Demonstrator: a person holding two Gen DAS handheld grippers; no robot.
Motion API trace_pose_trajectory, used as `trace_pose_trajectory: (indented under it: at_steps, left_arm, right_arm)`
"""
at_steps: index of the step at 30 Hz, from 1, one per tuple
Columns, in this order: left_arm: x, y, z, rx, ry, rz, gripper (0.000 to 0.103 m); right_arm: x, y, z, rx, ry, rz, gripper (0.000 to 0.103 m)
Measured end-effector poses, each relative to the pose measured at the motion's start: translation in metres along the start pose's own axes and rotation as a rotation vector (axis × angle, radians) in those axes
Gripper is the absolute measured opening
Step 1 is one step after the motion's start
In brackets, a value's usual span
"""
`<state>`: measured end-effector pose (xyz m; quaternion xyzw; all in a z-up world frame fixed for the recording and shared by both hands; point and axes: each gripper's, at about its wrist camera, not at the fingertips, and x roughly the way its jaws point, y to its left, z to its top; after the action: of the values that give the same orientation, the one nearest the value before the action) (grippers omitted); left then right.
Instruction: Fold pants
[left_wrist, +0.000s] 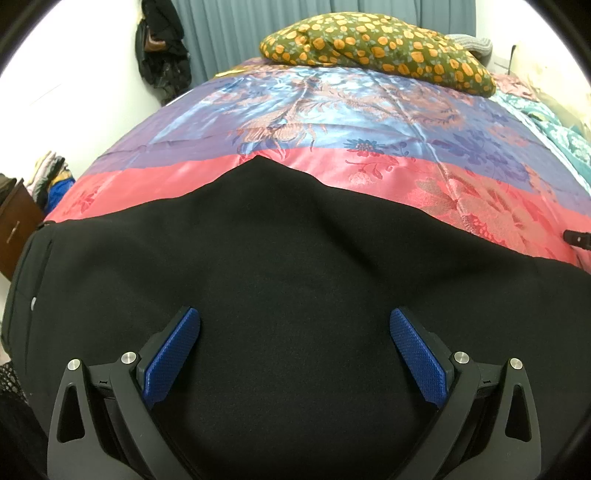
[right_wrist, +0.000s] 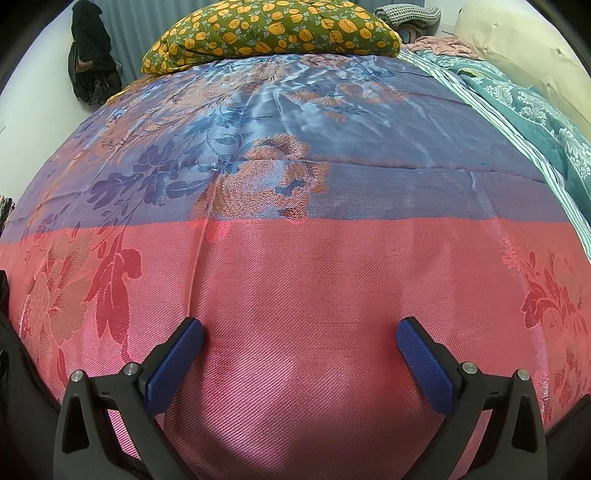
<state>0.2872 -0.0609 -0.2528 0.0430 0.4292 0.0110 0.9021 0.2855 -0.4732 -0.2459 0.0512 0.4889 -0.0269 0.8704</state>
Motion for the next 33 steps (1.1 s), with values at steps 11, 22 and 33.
trace_pose_trajectory:
  at_steps: [11,22,33]
  left_arm:
    - [-0.0003,0.0003,-0.0002,0.0,0.001,-0.001,0.102]
    - [-0.0011,0.0006,-0.0014,-0.007,-0.004,-0.006,0.102]
    - [-0.0025,0.0012,-0.0025,-0.014,-0.01,-0.018,0.102]
  right_arm:
    - [0.0005,0.001,0.0002,0.001,0.001,-0.001,0.103]
    - [0.0002,0.0006,0.0002,0.002,0.001,-0.002,0.103]
    - [0.0005,0.0011,0.0004,0.003,0.001,-0.003,0.103]
